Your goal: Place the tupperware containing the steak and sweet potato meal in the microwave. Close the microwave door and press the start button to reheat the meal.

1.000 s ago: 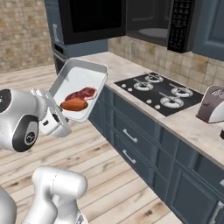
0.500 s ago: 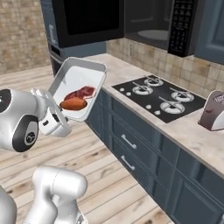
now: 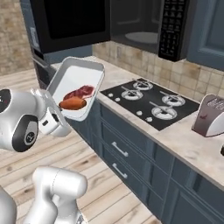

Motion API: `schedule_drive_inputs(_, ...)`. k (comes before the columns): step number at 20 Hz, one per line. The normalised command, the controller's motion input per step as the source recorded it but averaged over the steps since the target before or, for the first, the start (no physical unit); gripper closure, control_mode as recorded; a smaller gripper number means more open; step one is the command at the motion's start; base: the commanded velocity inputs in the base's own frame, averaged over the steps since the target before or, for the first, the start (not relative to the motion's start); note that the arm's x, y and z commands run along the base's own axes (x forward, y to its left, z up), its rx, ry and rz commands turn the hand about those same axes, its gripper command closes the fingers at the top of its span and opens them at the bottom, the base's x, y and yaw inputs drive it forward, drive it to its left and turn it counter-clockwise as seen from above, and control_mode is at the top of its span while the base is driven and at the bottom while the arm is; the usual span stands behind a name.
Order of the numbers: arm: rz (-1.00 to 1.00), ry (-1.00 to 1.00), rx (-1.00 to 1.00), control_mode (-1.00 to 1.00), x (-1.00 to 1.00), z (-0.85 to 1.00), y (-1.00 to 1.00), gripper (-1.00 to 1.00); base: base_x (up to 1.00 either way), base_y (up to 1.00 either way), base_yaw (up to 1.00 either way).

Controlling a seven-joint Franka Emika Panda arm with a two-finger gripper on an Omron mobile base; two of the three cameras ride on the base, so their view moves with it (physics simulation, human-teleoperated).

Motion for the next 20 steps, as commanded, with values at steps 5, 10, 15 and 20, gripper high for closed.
schedule_drive_inputs(5, 0.0, 0.0, 0.0, 1.0, 0.0, 0.0, 0.0, 1.0, 0.66, 0.23, -0.26)
schedule_drive_inputs(10, 0.0, 0.0, 0.0, 1.0, 0.0, 0.0, 0.0, 1.0, 0.64, 0.3, -0.28)
schedule_drive_inputs(15, 0.0, 0.0, 0.0, 1.0, 0.0, 0.0, 0.0, 1.0, 0.67, 0.36, -0.3)
schedule_drive_inputs(20, 0.0, 0.0, 0.0, 1.0, 0.0, 0.0, 0.0, 1.0, 0.72, 0.27, -0.28)
